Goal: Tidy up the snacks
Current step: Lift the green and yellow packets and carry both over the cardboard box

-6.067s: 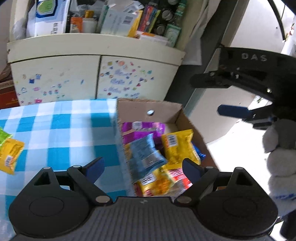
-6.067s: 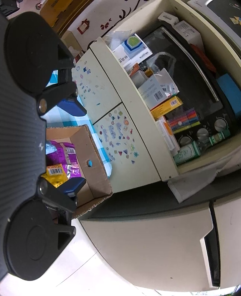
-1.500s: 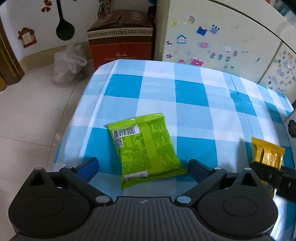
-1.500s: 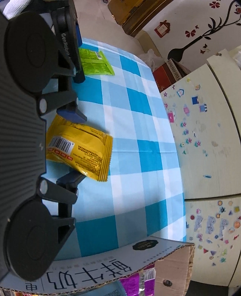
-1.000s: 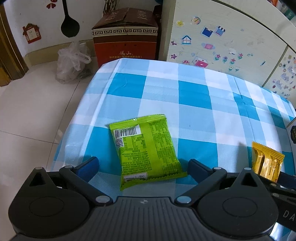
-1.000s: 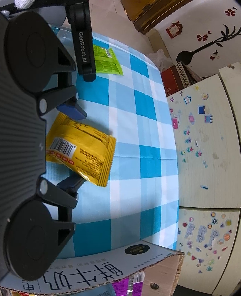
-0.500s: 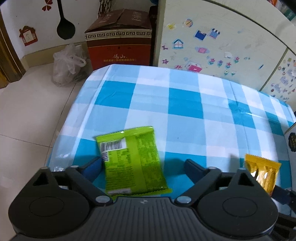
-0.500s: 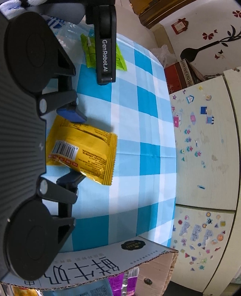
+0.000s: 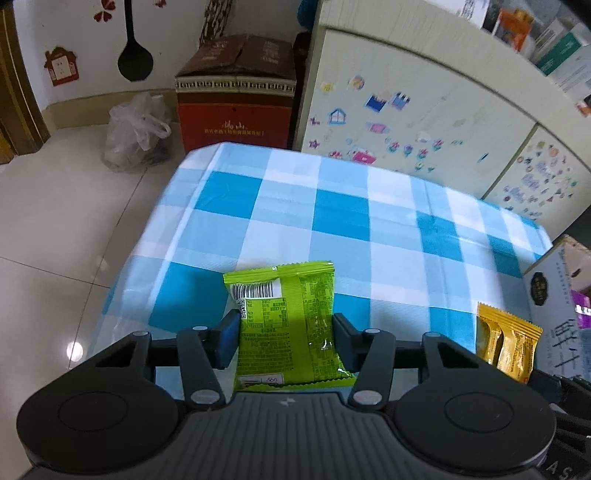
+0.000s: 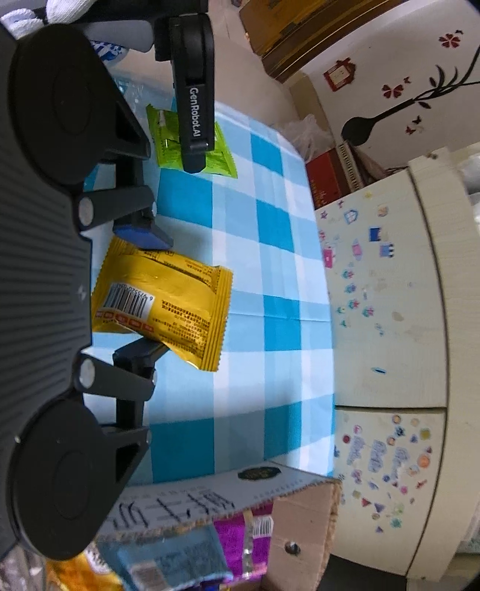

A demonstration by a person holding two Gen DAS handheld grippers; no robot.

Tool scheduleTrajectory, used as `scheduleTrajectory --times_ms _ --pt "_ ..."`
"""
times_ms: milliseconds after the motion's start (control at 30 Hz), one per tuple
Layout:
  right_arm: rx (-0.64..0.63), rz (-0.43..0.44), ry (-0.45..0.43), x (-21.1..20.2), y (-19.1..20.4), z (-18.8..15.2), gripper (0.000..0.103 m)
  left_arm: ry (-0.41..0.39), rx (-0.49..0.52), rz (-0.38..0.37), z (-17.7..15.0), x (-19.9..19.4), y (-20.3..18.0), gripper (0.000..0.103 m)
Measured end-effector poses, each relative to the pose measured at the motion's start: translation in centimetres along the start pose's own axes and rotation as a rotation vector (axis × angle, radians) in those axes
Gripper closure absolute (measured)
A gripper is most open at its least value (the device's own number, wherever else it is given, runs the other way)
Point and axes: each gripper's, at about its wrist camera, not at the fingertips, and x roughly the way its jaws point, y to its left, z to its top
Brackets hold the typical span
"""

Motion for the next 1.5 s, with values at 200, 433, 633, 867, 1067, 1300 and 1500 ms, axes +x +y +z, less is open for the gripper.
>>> scheduleTrajectory --times_ms 200,433,633,867,1067,1300,1500 --pt "-0.017 0.014 -0.049 -3.5 -0.2 -0.4 0.052 -0.030 -0.011 -0.010 -1.5 -2.9 -0.6 0.045" --pt "-0.022 0.035 -0.090 -6.7 -0.8 -1.2 0.052 -0.040 0.011 -0.043 -4.3 -5.5 -2.3 0.045" --pt "-0.050 0.043 -0.117 -9.3 -1.3 -2.6 0.051 -0.081 0.053 -0.054 -6.7 -7.8 -3.5 0.045" --pt "-0.094 0.045 -0.124 -11.1 -2.0 -4.2 0.051 -0.104 0.054 -0.056 -9.2 -9.6 -3.8 0.045" --pt "-0.097 0.054 -0.130 -12.2 -3.0 -5.1 0.052 -0.109 0.043 -0.037 -10.6 -10.5 -3.9 0.045" --pt "-0.081 0.064 -0.178 -14.0 -5.1 -5.5 0.052 -0.141 0.043 -0.041 -10.8 -12.2 -5.2 0.045" --pt "-0.012 0.041 -0.237 -16.1 -8.9 -5.3 0.052 -0.185 0.073 -0.071 -10.3 -13.8 -8.1 0.045"
